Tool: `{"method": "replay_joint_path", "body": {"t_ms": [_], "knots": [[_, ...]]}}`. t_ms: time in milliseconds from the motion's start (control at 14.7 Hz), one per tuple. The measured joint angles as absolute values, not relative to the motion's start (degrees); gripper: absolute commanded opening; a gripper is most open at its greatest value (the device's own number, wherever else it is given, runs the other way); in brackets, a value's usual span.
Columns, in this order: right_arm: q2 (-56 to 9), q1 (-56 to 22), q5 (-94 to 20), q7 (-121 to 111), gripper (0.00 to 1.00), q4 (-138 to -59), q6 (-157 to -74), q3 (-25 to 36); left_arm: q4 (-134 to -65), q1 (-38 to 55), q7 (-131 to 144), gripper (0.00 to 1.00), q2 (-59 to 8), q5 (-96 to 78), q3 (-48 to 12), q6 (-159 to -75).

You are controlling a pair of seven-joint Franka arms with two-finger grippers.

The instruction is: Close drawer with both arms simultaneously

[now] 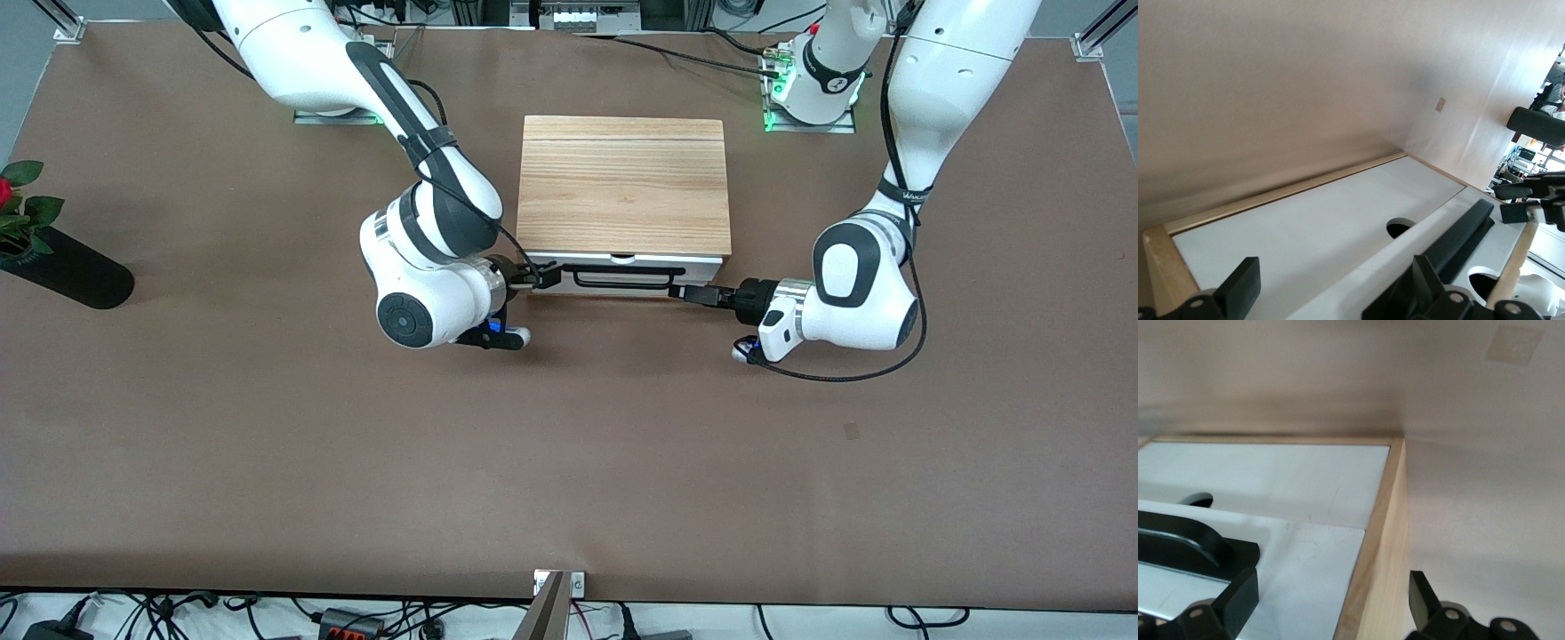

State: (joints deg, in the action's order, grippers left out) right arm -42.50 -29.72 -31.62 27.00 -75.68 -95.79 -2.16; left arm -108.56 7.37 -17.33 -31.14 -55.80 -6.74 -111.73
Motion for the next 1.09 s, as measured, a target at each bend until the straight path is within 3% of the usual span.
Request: {"method": "replay_joint_path", "body": {"t_ms": [750, 1091], "knots": [[-42.5, -29.3, -31.6, 25.0, 1.00, -74.3, -95.1, -1.5, -110.2, 7.3, -17.4, 1.00, -31.1, -55.8, -6.8, -112.5], [-42.5, -27.1, -29.5, 24.2, 1.00, -72.1, -98.5, -0.2, -109.6, 7.2, -17.4, 1.00, -30.9, -55.8, -6.7, -112.1]]}}
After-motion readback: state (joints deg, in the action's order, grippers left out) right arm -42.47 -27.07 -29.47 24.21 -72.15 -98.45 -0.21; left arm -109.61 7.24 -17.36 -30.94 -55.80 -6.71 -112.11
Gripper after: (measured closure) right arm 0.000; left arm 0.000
